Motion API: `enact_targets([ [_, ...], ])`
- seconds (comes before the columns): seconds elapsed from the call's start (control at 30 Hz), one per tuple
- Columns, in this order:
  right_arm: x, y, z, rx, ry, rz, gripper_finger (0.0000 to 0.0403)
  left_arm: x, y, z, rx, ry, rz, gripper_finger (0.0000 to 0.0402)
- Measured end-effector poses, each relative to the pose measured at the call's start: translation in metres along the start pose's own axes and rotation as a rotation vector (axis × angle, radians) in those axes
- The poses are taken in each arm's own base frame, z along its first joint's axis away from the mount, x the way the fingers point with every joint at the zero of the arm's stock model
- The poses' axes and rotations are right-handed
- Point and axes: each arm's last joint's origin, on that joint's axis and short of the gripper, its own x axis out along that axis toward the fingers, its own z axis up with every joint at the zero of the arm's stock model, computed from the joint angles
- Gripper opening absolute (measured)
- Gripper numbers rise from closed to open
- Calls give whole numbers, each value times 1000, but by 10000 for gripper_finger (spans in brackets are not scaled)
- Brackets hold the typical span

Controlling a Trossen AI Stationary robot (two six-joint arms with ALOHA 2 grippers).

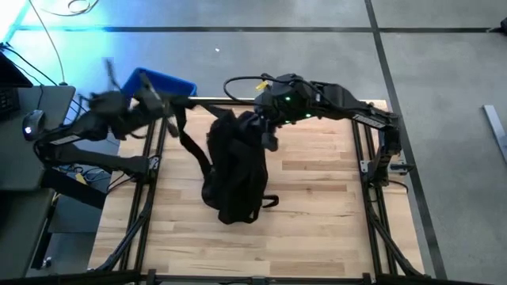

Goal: Unpack backpack
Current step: Open the black backpack

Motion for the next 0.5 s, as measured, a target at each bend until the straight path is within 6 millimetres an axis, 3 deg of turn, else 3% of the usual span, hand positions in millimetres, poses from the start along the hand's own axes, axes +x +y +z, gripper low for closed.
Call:
enact_targets([
  [0.2,35,-6,13,-37,-372,0,0,-19,28,33,-108,-197,117,0],
  [0.5,28,7,45,-20,-814,54,0,-32,57,91,-149,-518,120,0],
])
